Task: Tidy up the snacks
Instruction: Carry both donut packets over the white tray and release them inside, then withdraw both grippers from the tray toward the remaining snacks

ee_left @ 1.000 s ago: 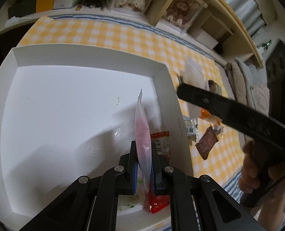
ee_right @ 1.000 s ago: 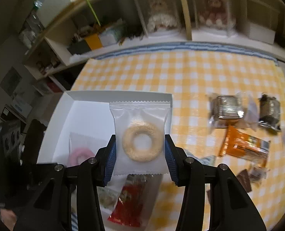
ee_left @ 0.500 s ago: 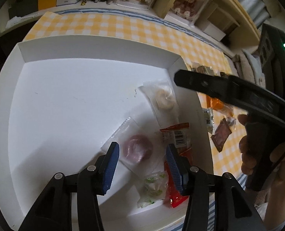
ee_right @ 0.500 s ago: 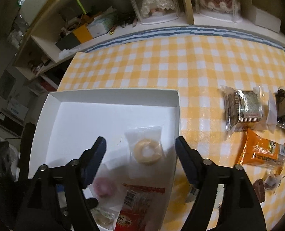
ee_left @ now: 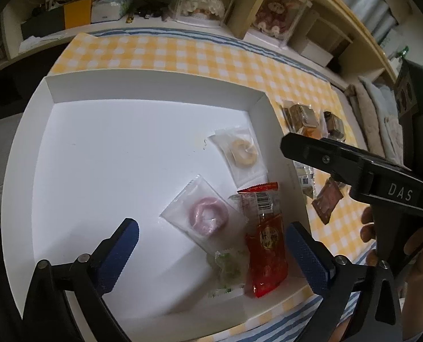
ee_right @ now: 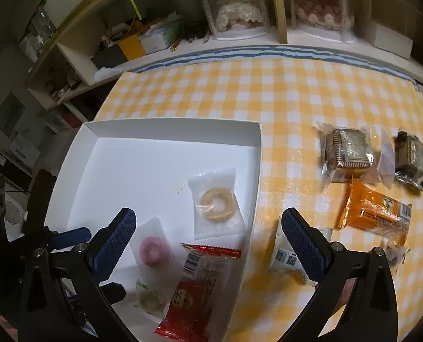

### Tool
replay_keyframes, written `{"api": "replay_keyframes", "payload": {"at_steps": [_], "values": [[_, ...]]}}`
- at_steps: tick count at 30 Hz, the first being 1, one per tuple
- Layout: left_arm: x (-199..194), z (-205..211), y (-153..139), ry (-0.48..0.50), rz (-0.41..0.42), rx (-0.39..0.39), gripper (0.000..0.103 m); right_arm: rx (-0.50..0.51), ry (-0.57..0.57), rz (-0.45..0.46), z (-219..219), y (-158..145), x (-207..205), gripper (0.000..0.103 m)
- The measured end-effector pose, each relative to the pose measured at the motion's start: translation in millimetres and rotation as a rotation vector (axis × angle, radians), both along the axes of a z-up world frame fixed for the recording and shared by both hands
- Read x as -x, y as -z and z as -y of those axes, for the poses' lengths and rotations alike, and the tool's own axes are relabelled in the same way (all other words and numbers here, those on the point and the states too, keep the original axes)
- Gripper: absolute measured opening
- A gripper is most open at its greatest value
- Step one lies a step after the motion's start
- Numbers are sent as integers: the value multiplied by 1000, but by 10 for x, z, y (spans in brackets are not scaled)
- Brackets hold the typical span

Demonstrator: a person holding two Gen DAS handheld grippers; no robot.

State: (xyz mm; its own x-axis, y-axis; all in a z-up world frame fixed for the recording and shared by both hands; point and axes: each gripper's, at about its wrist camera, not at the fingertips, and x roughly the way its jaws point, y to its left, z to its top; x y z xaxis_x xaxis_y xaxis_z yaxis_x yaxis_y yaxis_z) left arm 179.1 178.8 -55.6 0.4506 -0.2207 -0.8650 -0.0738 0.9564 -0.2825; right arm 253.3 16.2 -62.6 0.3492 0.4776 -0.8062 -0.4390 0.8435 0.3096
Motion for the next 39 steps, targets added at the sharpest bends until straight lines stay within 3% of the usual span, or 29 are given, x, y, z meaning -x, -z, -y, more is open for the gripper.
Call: {"api": "replay_keyframes", "payload": {"at_steps": [17, 39], "values": [[170, 2, -273, -1, 74, -28, 103, 12, 31, 38, 257, -240, 249, 103], [455, 119, -784, 30, 220, -54, 103, 1, 77, 150, 865, -825, 682, 103]]}}
